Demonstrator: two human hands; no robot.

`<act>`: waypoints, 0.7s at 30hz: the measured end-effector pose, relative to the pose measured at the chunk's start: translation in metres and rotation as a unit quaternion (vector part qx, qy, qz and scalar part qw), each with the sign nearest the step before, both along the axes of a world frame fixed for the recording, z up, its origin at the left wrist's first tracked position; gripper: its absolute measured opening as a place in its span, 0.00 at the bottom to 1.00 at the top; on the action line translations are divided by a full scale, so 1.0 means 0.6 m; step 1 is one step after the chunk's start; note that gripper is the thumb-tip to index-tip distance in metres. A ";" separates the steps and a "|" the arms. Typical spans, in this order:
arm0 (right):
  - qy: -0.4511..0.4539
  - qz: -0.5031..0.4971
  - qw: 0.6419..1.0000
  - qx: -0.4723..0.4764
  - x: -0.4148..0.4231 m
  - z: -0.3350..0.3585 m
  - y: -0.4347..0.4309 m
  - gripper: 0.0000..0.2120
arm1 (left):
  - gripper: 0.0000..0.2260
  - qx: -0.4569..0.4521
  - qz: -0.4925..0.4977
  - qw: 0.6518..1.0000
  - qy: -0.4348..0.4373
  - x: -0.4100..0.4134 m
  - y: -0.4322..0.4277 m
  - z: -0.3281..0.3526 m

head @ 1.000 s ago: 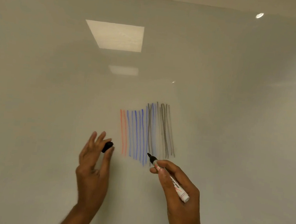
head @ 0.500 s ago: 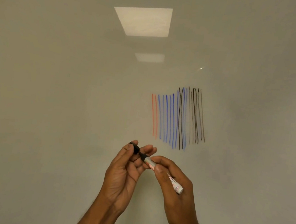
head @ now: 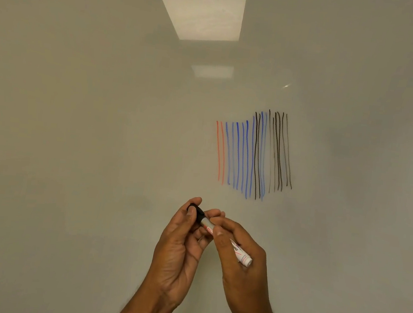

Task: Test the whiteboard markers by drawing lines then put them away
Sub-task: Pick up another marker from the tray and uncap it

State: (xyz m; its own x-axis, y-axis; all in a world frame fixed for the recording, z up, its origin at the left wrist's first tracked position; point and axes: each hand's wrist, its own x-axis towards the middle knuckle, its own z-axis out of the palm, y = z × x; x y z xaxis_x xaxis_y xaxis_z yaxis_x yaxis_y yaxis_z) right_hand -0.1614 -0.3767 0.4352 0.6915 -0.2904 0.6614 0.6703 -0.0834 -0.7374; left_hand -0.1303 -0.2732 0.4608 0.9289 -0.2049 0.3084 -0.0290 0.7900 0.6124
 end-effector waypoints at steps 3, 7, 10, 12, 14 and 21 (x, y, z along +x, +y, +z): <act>0.008 -0.005 1.000 -0.002 0.002 -0.008 0.005 0.13 | 0.13 0.005 0.015 1.000 0.001 0.000 0.004 -0.011; 0.017 0.015 1.000 0.012 0.004 -0.017 0.015 0.12 | 0.11 0.019 0.028 0.999 0.006 0.005 0.015 -0.031; 0.024 0.055 0.998 0.023 0.004 -0.026 0.021 0.10 | 0.10 0.025 0.017 0.999 0.014 0.014 0.031 -0.047; 0.035 0.079 0.996 0.026 0.001 -0.037 0.025 0.09 | 0.11 0.041 0.014 0.999 0.009 0.019 0.045 -0.060; 0.049 0.091 0.994 0.031 -0.003 -0.049 0.030 0.08 | 0.12 0.062 0.019 0.998 -0.003 0.020 0.060 -0.076; 0.122 0.038 0.990 -0.056 0.005 -0.132 0.057 0.06 | 0.13 0.179 0.078 0.980 -0.027 0.031 0.135 -0.167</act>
